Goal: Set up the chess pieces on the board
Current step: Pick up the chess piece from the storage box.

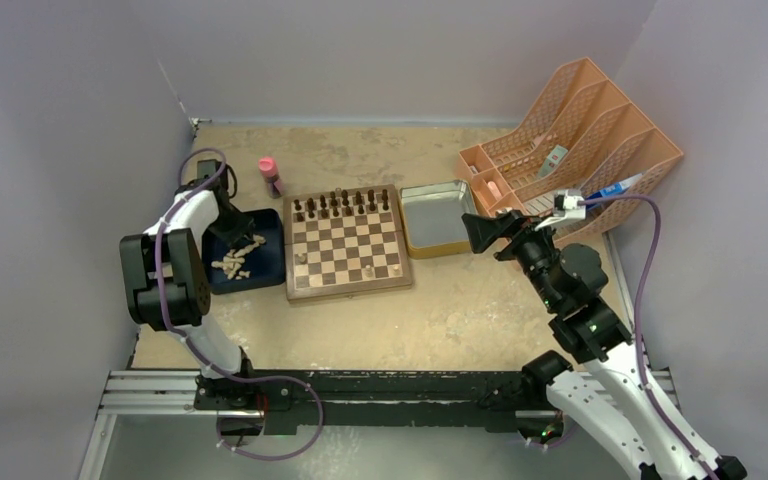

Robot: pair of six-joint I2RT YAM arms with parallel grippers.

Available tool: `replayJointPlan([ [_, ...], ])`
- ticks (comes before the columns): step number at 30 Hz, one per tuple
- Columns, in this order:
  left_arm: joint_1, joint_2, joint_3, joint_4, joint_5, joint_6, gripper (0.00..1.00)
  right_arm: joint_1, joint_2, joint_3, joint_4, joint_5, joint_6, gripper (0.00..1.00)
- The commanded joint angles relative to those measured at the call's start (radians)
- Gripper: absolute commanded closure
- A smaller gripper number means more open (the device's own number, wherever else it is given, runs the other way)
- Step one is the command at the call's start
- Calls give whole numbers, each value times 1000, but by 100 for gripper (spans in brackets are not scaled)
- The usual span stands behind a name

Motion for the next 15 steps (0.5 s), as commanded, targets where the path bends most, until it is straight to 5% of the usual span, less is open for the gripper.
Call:
replayJointPlan([
  [1,6,-12,39,66,34,-44,69,3,5,1,62,-17,1,1],
  [15,6,21,38,112,32,-98,72,3,-10,0,50,-2,2,1],
])
